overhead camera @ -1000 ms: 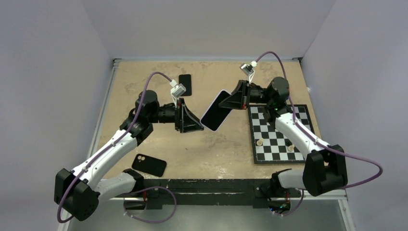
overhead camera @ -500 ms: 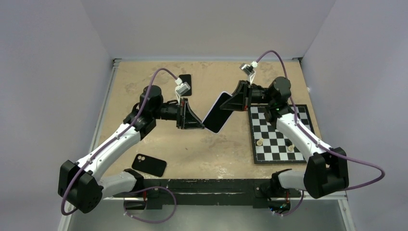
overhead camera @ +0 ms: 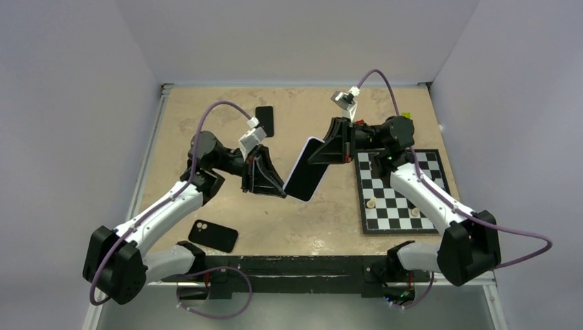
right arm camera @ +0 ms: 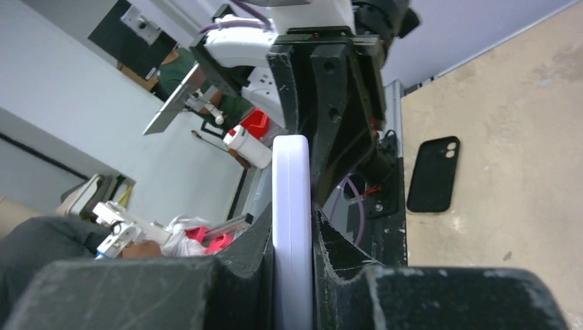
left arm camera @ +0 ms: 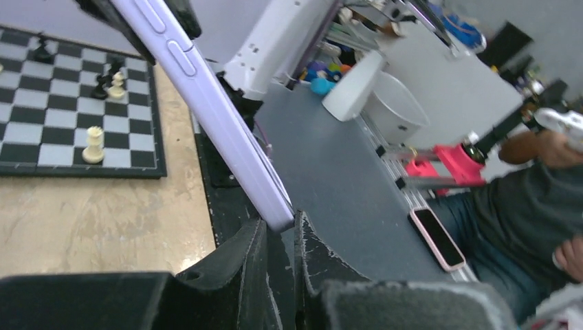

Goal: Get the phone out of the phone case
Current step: Remove the phone case from the phone.

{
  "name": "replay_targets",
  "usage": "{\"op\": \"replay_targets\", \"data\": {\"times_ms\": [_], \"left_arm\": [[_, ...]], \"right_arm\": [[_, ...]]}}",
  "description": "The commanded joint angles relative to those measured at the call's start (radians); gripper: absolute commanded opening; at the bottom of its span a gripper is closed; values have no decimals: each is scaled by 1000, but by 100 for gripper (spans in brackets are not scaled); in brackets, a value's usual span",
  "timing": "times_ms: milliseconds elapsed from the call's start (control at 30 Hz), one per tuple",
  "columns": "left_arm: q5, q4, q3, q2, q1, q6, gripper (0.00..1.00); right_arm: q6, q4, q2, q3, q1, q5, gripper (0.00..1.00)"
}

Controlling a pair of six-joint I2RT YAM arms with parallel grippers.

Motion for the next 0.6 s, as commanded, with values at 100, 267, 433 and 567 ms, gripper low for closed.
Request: {"op": "replay_targets", "data": {"times_ms": [100,267,433,567], "left_arm": [[24,905,75,313,53,-426,0],[-7,864,162,380,57,-361,0],[-293,197,203,310,61,123,0],[-789,-348,274,207,54,302,0]], "right_arm": [[596,625,71,6,93,133,0],[860,971,225,58,91,198,0],[802,913,277,73,82,243,0],[800,921,299,60,40,304,0]]}}
